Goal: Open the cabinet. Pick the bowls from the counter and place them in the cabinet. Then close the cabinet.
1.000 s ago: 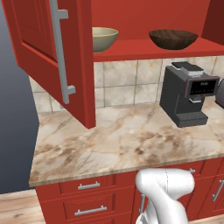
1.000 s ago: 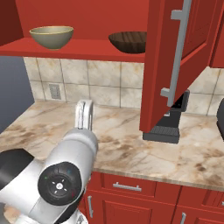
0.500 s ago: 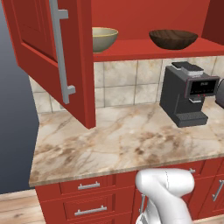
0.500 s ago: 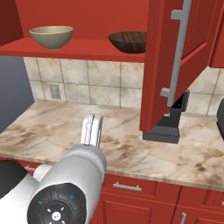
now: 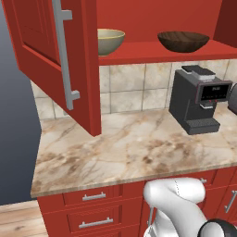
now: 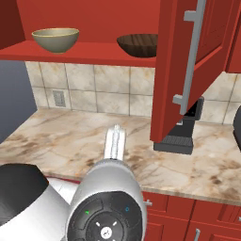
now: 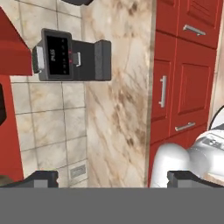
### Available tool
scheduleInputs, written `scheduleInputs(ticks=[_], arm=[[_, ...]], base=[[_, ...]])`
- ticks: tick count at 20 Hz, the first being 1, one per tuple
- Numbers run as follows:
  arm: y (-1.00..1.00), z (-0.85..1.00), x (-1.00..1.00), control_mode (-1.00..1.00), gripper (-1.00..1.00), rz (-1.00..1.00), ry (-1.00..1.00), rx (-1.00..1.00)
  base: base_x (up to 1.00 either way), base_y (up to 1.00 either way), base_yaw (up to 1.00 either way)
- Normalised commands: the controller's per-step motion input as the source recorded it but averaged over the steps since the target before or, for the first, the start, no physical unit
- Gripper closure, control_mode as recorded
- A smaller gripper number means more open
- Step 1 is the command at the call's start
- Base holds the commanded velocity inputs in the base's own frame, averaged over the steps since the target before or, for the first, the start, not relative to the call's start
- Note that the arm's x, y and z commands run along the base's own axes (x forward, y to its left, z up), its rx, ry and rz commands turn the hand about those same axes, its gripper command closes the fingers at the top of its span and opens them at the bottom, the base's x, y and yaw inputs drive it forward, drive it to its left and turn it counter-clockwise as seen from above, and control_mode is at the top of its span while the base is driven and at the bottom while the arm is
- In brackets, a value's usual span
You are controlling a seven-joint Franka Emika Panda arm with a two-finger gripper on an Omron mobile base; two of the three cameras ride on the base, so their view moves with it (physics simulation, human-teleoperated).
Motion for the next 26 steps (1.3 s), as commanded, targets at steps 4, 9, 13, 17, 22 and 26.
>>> scheduleInputs(ticks=[4, 9, 13, 17, 22, 26], arm=[[-0.25, -0.21, -0.04, -1.0, -1.0, 0.12, 0.0, 0.0], [-0.04, -0.44, 0.0, -1.0, -1.0, 0.17, 0.01, 0.0], [-0.26, -0.23, 0.0, -1.0, -1.0, 0.15, 0.05, 0.0], [-0.13, -0.52, 0.0, -1.0, -1.0, 0.14, -0.44, 0.0], [-0.19, -0.21, -0.04, -1.0, -1.0, 0.15, -0.61, 0.0], [-0.24, 0.26, 0.0, -1.0, -1.0, 0.13, -0.57, 0.0]], base=[[0.0, 0.0, 0.0], [0.0, 0.0, 0.0], [0.0, 0.0, 0.0], [0.0, 0.0, 0.0], [0.0, 0.0, 0.0], [0.0, 0.0, 0.0]])
